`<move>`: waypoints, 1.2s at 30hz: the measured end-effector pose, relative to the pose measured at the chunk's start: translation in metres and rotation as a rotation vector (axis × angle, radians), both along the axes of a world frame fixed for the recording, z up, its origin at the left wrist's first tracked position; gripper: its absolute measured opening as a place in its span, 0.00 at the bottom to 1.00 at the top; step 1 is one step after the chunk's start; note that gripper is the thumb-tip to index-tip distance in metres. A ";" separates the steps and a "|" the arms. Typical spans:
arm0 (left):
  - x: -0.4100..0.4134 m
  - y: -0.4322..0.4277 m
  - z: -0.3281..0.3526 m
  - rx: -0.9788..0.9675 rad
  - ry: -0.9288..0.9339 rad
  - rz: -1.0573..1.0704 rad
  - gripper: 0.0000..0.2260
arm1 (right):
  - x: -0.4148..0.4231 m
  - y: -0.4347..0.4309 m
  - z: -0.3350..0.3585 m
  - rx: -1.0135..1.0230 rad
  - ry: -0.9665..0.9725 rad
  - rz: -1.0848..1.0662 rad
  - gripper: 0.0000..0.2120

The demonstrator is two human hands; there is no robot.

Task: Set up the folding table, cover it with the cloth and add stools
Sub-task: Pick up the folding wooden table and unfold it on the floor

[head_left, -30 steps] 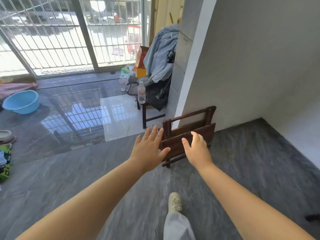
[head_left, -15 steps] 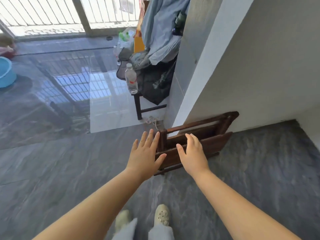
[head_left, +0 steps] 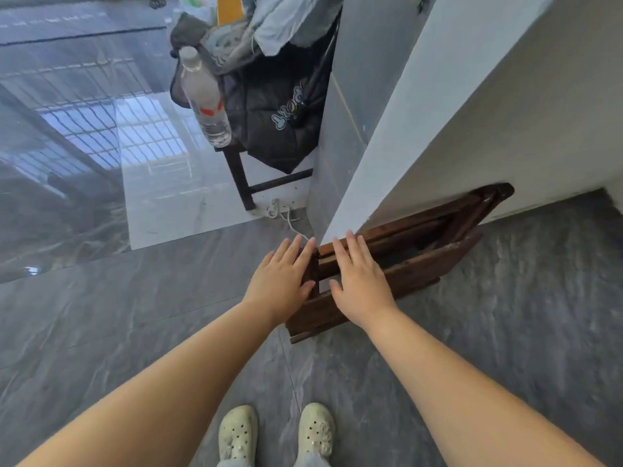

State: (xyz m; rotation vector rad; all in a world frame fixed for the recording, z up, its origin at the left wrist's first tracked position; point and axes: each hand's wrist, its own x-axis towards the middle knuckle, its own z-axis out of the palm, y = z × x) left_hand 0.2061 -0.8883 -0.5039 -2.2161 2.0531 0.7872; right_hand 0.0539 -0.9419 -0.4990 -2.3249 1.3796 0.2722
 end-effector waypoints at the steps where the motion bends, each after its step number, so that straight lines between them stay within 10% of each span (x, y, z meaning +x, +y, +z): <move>1: 0.000 -0.004 -0.004 -0.010 -0.002 -0.002 0.32 | 0.000 -0.003 -0.005 0.001 0.015 -0.001 0.35; 13: -0.006 -0.026 -0.029 -0.101 0.062 0.050 0.23 | -0.017 -0.006 -0.028 -0.087 -0.060 0.041 0.35; 18: -0.009 -0.023 -0.031 -0.151 0.120 0.129 0.18 | -0.019 -0.007 -0.024 -0.102 -0.610 -0.646 0.29; 23: -0.012 -0.018 -0.030 -0.149 0.106 0.121 0.18 | -0.022 -0.040 -0.024 0.416 -0.882 -1.169 0.38; 36: -0.036 0.010 -0.027 -0.148 0.101 0.115 0.19 | -0.027 -0.043 -0.041 0.459 -0.964 -1.384 0.46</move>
